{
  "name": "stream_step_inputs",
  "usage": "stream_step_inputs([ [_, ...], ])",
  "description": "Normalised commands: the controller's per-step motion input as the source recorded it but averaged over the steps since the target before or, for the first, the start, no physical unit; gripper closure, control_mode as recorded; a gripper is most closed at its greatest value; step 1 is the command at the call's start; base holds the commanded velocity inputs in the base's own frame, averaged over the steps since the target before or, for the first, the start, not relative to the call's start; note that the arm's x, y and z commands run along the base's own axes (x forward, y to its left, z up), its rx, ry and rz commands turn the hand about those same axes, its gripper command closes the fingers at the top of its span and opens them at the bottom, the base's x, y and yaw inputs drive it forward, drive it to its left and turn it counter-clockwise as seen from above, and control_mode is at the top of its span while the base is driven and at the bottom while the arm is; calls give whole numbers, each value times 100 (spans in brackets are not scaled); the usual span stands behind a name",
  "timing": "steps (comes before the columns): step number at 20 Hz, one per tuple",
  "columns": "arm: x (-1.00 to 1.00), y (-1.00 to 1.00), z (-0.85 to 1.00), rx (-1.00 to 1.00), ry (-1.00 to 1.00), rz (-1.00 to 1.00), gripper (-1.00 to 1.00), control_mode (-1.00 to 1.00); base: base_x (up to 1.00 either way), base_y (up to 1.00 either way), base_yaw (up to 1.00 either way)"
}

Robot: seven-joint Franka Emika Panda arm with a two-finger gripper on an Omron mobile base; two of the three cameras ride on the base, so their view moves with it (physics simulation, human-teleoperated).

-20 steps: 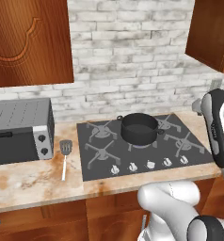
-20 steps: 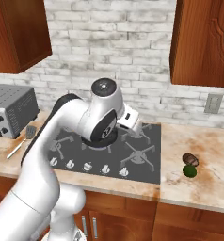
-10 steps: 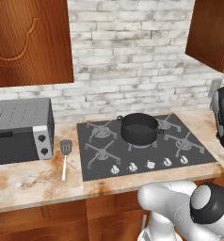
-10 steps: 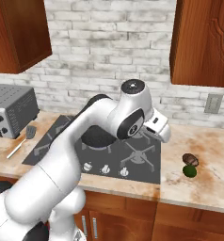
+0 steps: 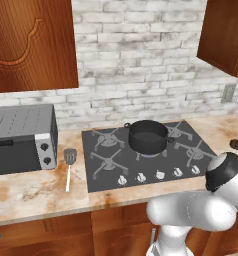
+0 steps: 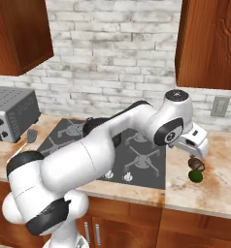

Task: Put the potato and lime in the pot. Retrieve the spatula and lightly stir the vegetables in the pot.

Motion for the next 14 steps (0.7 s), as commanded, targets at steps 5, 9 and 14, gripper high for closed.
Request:
stream_step_inputs([
  [5, 0, -54, -30, 4, 10, 0, -100, -100, 0, 0, 0],
  [9, 27, -2, -17, 0, 7, 2, -100, -100, 0, 0, 0],
  [14, 42, 0, -44, 0, 3, 4, -100, -100, 0, 0, 0],
])
